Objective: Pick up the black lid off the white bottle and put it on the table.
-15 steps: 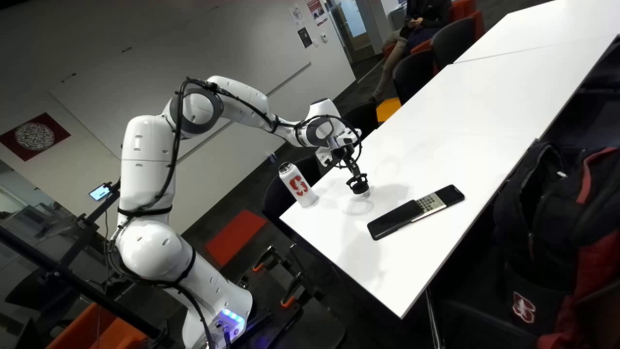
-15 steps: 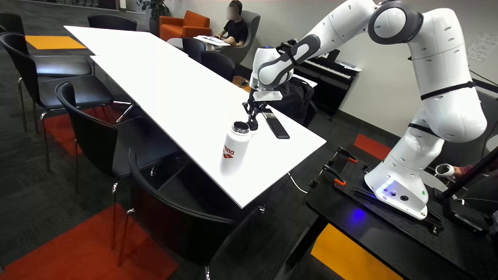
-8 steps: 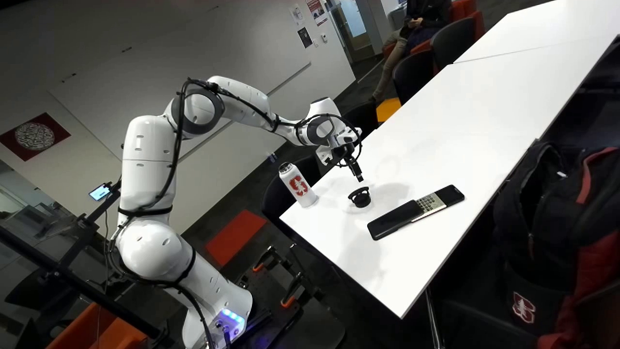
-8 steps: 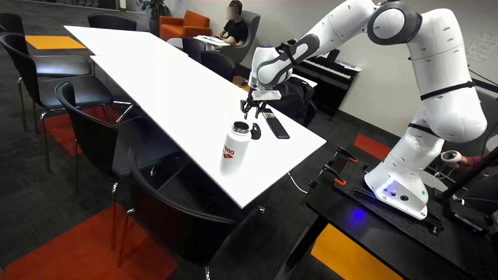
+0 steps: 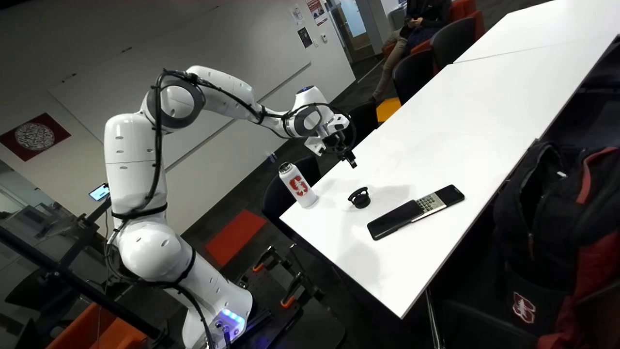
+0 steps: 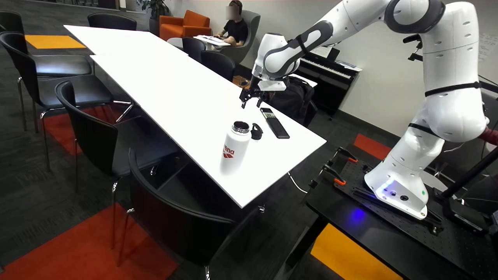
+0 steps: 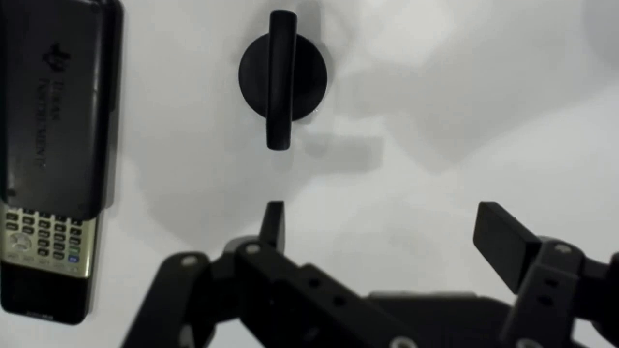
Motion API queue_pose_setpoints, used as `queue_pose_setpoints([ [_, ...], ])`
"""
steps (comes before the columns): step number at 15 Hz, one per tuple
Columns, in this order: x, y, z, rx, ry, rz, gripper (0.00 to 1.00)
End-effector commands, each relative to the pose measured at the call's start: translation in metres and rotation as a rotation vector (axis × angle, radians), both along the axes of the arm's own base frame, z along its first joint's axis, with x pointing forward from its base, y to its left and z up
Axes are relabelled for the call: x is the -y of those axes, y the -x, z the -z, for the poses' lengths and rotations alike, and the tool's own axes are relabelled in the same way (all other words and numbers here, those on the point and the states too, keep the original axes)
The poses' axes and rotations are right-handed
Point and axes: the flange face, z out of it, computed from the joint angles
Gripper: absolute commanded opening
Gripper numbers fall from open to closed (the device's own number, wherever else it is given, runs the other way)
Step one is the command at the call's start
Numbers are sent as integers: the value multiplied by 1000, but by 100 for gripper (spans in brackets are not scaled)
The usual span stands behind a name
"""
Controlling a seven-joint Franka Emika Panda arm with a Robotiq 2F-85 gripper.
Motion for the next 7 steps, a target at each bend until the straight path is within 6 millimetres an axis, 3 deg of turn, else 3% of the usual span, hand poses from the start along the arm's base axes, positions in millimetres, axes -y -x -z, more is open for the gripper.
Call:
queue_pose_setpoints([
  [1, -1, 44, -69, 65, -19, -110, 100],
  [4, -3, 73, -119, 98, -46, -166, 100],
  [7, -3, 91, -147, 122, -68, -190, 100],
])
